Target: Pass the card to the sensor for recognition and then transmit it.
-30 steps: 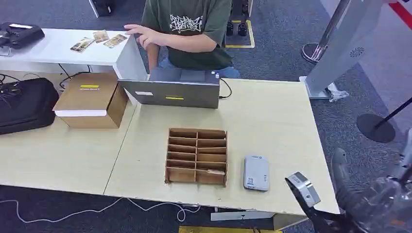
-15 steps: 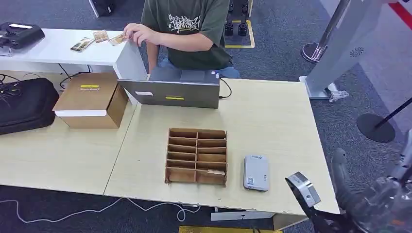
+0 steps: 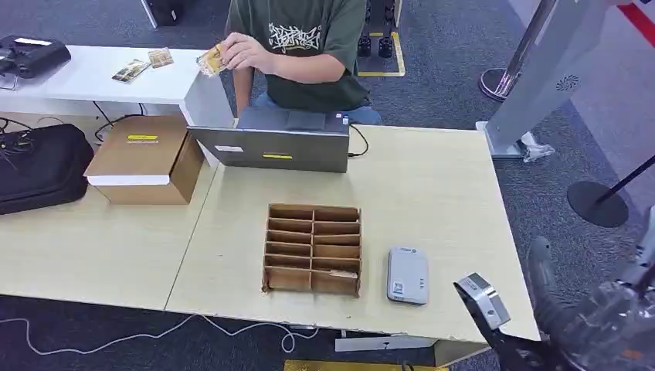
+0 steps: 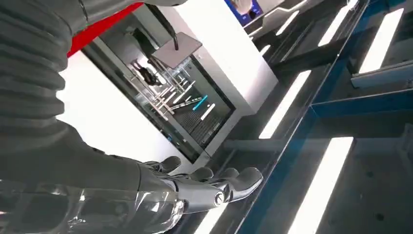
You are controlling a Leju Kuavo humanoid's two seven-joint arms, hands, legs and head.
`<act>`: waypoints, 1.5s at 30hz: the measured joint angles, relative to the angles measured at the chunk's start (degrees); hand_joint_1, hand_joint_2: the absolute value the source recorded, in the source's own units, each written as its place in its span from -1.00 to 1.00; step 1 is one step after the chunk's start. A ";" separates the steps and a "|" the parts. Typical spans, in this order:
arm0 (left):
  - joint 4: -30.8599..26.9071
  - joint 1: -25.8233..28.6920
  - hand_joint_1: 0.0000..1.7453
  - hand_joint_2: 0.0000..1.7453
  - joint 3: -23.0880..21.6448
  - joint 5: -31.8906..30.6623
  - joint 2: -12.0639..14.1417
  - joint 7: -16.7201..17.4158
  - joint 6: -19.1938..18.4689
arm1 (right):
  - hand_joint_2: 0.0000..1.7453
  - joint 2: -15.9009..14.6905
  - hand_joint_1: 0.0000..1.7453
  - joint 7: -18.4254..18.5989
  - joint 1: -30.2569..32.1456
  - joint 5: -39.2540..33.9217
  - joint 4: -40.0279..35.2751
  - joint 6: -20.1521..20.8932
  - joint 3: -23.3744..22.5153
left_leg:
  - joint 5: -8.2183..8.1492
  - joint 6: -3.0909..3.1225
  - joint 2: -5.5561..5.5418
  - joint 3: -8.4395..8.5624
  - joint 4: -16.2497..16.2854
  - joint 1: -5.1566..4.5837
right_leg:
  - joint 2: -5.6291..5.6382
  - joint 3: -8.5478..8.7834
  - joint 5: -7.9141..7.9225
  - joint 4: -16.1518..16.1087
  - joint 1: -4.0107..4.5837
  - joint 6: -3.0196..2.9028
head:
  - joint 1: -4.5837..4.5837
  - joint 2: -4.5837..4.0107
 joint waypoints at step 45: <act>-1.11 -2.57 -1.00 -1.00 -0.09 -11.02 5.01 3.54 -0.54 | 1.00 -32.96 -1.00 46.70 -54.33 0.00 61.37 0.02 49.76 | 0.19 0.01 0.14 0.08 0.04 0.01 | 0.12 0.03 0.20 0.04 -0.01 0.03 | -0.04 0.00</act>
